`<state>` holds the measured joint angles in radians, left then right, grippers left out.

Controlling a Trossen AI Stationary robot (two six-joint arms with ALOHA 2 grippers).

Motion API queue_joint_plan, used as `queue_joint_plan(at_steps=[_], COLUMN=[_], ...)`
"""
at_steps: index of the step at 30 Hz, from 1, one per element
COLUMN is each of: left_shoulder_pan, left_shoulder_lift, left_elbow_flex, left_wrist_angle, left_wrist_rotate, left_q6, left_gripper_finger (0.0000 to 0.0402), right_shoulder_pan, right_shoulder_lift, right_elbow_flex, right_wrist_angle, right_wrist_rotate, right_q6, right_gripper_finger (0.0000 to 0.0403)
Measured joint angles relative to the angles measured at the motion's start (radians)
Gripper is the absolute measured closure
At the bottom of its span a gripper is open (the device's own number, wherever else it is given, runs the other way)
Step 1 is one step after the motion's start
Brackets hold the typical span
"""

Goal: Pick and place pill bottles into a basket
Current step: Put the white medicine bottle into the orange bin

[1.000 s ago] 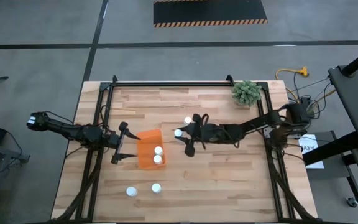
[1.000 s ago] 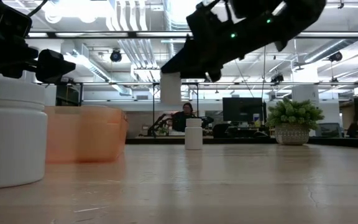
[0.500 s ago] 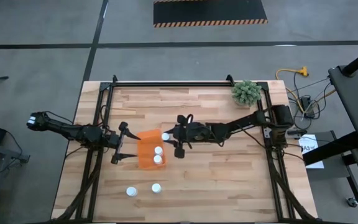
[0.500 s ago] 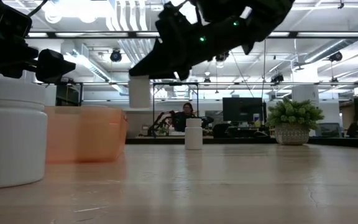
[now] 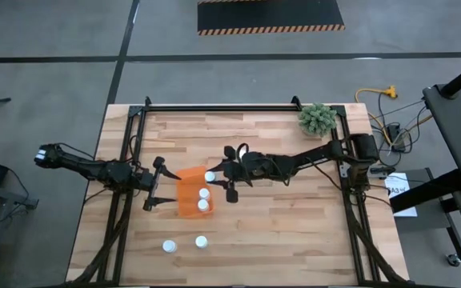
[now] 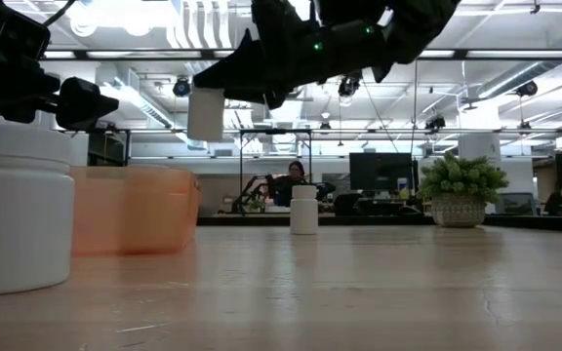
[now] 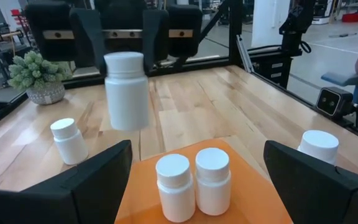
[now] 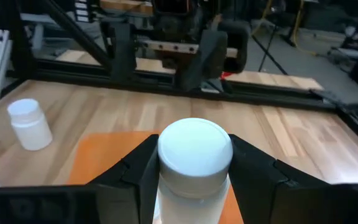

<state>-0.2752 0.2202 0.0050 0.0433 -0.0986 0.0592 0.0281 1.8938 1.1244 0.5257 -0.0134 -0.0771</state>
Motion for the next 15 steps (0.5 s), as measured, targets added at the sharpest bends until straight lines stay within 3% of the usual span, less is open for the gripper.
queue_joint_plan(at_steps=[12,15], left_shoulder_pan=[0.000,0.000], left_shoulder_lift=[0.000,0.002], left_elbow_flex=[0.000,0.000], left_wrist_angle=[0.000,0.001], left_wrist_rotate=[0.000,0.000], left_q6=[0.000,0.000], left_gripper_finger=[0.0056,0.0056], right_shoulder_pan=[-0.043,-0.058], right_shoulder_lift=[0.018,0.044], right_elbow_flex=[-0.003,-0.006], right_wrist_angle=[0.075,0.142], right_wrist_rotate=[-0.134,-0.209], right_q6=[-0.020,0.002], right_gripper_finger=[0.0255,0.0255])
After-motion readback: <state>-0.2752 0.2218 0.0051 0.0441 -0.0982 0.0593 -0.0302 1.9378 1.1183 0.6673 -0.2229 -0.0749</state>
